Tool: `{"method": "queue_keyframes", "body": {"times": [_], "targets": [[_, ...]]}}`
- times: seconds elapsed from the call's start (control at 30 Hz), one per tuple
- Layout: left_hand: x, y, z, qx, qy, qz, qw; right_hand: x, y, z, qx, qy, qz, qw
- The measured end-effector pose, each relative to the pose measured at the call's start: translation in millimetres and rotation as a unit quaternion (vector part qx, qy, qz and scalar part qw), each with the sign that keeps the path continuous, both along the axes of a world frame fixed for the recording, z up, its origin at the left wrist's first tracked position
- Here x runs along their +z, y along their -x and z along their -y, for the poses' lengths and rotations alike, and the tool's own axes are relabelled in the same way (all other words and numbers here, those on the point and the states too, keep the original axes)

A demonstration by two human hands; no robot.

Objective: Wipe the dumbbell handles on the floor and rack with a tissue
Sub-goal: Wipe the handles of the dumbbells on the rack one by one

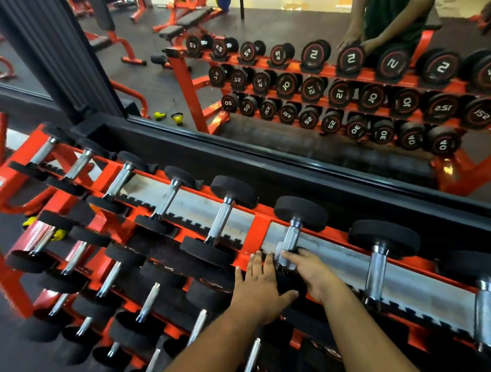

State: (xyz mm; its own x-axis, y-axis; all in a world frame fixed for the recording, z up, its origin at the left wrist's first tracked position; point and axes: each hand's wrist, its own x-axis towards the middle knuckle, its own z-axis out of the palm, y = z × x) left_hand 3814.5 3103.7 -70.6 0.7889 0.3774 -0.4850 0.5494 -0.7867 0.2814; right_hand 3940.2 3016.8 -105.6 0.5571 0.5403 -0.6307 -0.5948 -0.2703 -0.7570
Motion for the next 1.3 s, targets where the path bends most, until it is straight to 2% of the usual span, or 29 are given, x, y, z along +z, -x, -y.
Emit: {"method": "queue_keyframes", "body": {"times": [0.1, 0.17, 0.3, 0.33, 0.37, 0.4, 0.43, 0.47, 0.53, 0.6, 0.7, 0.73, 0.77, 0.8, 0.9, 0.93, 1.0, 1.1, 1.17, 1.23, 1.3], "targets": [[-1.4, -0.2, -0.5, 0.000, 0.002, 0.004, 1.000, 2.7, 0.8, 7.3, 0.031, 0.002, -0.001, 1.000], [-2.0, 0.1, -1.3, 0.002, 0.005, 0.008, 1.000, -0.2, 3.8, 18.0, 0.026, 0.025, 0.032, 0.999], [-2.5, 0.8, -2.6, 0.002, 0.014, 0.006, 1.000, -3.3, 2.0, 30.1, -0.038, 0.054, 0.076, 0.995], [-1.6, 0.8, -2.8, 0.002, 0.015, 0.007, 1.000, 0.2, -0.7, 29.3, -0.073, 0.055, 0.105, 0.990], [-1.3, 0.5, -3.0, 0.003, 0.016, 0.008, 1.000, 6.3, -4.0, 26.8, -0.093, 0.074, 0.179, 0.977], [-1.3, 0.2, -2.7, 0.001, 0.017, 0.009, 1.000, 12.4, -7.0, 23.5, -0.090, 0.105, 0.289, 0.947], [-1.0, 0.0, -2.6, 0.001, 0.018, 0.010, 1.000, 19.1, -8.4, 19.7, -0.064, 0.137, 0.417, 0.896], [-0.7, 0.3, -2.3, 0.001, 0.019, 0.010, 1.000, 21.6, -10.4, 16.1, -0.021, 0.153, 0.539, 0.828], [0.0, 0.2, -1.8, 0.004, 0.019, 0.011, 1.000, 13.0, -18.5, 11.1, 0.144, 0.170, 0.683, 0.695], [0.6, 0.7, -2.0, 0.000, 0.016, 0.010, 1.000, -4.5, -24.1, 13.0, 0.297, 0.213, 0.737, 0.569], [-1.3, 0.4, -2.6, -0.005, 0.013, 0.012, 1.000, -11.3, -29.1, 24.9, 0.408, 0.168, 0.792, 0.422], [-1.9, 0.0, -2.8, -0.004, 0.012, 0.013, 1.000, -8.2, -32.5, 27.2, 0.440, 0.152, 0.795, 0.388], [-1.9, 0.1, -2.7, -0.003, 0.012, 0.014, 1.000, -2.9, -36.1, 27.6, 0.447, 0.148, 0.801, 0.370], [-2.0, 0.2, -3.0, -0.003, 0.013, 0.014, 1.000, 3.5, -39.7, 24.0, 0.442, 0.174, 0.798, 0.370], [-1.8, 1.8, -1.6, 0.001, 0.014, 0.020, 1.000, 7.3, -37.8, 13.2, 0.388, 0.288, 0.773, 0.412], [-1.4, 1.8, -1.7, 0.001, 0.014, 0.022, 1.000, 7.3, -32.7, 11.8, 0.380, 0.293, 0.768, 0.424], [-2.7, 1.3, -1.9, 0.002, 0.014, 0.023, 1.000, 3.6, -22.9, 16.2, 0.427, 0.244, 0.749, 0.444], [-6.0, 0.4, -1.9, 0.005, 0.014, 0.026, 1.000, 4.0, -30.7, 32.1, 0.519, 0.132, 0.721, 0.440], [-5.5, 1.0, -1.1, 0.004, 0.012, 0.023, 1.000, 6.9, -40.7, 38.5, 0.535, 0.139, 0.720, 0.419], [-3.8, 1.4, 0.3, 0.004, 0.009, 0.023, 1.000, 11.9, -42.7, 39.8, 0.495, 0.195, 0.740, 0.411], [-2.5, 1.1, 0.2, 0.008, 0.006, 0.029, 1.000, 15.2, -35.5, 33.4, 0.448, 0.257, 0.733, 0.443]]}}
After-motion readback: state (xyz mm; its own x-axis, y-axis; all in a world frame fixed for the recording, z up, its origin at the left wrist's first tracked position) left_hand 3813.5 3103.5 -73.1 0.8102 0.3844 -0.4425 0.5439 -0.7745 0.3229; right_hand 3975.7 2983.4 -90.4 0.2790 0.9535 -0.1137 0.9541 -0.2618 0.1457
